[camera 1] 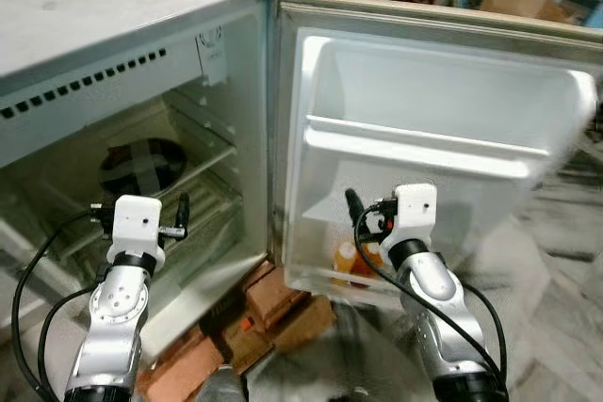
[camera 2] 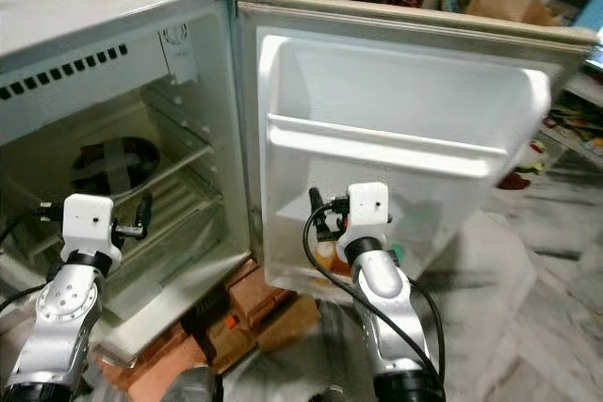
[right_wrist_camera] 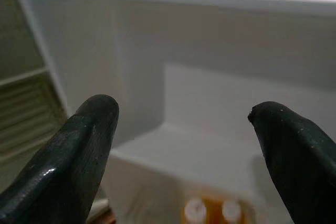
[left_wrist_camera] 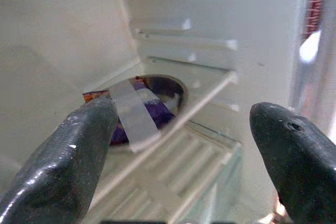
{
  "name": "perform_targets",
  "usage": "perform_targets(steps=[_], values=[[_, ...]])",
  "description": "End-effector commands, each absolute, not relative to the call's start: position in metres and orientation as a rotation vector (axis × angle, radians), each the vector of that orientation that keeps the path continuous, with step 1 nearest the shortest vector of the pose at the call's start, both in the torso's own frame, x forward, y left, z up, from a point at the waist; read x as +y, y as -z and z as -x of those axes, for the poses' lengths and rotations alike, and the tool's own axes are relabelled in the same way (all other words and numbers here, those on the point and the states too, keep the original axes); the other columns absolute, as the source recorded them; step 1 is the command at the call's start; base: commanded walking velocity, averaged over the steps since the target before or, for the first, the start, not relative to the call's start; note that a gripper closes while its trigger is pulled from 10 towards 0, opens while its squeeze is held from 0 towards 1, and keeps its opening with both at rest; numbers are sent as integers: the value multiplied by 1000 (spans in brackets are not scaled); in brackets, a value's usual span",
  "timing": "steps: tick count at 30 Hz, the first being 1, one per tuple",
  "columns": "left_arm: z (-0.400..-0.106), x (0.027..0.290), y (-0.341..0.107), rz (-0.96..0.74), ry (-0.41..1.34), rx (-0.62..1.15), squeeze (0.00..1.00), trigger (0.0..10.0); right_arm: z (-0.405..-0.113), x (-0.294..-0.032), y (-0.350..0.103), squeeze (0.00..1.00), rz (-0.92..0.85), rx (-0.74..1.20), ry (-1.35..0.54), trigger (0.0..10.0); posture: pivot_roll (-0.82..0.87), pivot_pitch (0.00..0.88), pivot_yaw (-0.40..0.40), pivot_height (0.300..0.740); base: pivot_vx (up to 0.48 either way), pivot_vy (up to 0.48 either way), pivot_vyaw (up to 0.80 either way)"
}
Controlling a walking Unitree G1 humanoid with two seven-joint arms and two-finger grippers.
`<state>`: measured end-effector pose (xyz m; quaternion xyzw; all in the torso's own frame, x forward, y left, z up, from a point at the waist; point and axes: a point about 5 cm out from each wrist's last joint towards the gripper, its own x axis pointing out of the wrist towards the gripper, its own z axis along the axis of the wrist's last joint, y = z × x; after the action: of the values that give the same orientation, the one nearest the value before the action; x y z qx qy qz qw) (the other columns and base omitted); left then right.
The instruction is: Restocking fridge
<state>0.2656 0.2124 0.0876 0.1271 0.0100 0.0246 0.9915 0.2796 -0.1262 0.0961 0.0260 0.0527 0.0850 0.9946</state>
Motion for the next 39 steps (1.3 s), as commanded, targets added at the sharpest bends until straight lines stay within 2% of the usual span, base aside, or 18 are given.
perform_targets(steps=[1,7,9,13,14,21,31,39], values=[[-267,213,-87,-271,-44,24,0,10000,-280,-130,-95,0,-55,109,-162,10000,78,0,-31,740,0,0,0],[-269,213,-90,-277,-19,4,0,10000,-283,-128,-99,0,-26,87,-160,10000,84,0,-36,740,0,0,0],[-273,216,-93,-284,-9,-2,0,10000,-286,-123,-100,0,38,74,-140,10000,84,0,-32,740,0,0,0],[-275,217,-94,-284,-4,-6,0,10000,-287,-119,-103,0,-26,55,-165,10000,81,0,-27,740,0,-148,0],[-276,217,-95,-285,1,-10,0,10000,-288,-119,-108,0,5,23,-179,10000,80,0,-22,740,0,-337,0],[-278,215,-96,-286,22,-21,0,10000,-291,-118,-115,0,-65,-3,-205,10000,81,0,-20,740,0,-458,0],[-281,209,-95,-299,48,-33,0,10000,-294,-116,-122,0,-29,-60,-231,10000,78,0,-22,740,0,-462,0],[-280,208,-92,-304,44,-32,0,10000,-296,-115,-124,0,-36,-78,-243,10000,79,0,-32,740,0,-454,301]])
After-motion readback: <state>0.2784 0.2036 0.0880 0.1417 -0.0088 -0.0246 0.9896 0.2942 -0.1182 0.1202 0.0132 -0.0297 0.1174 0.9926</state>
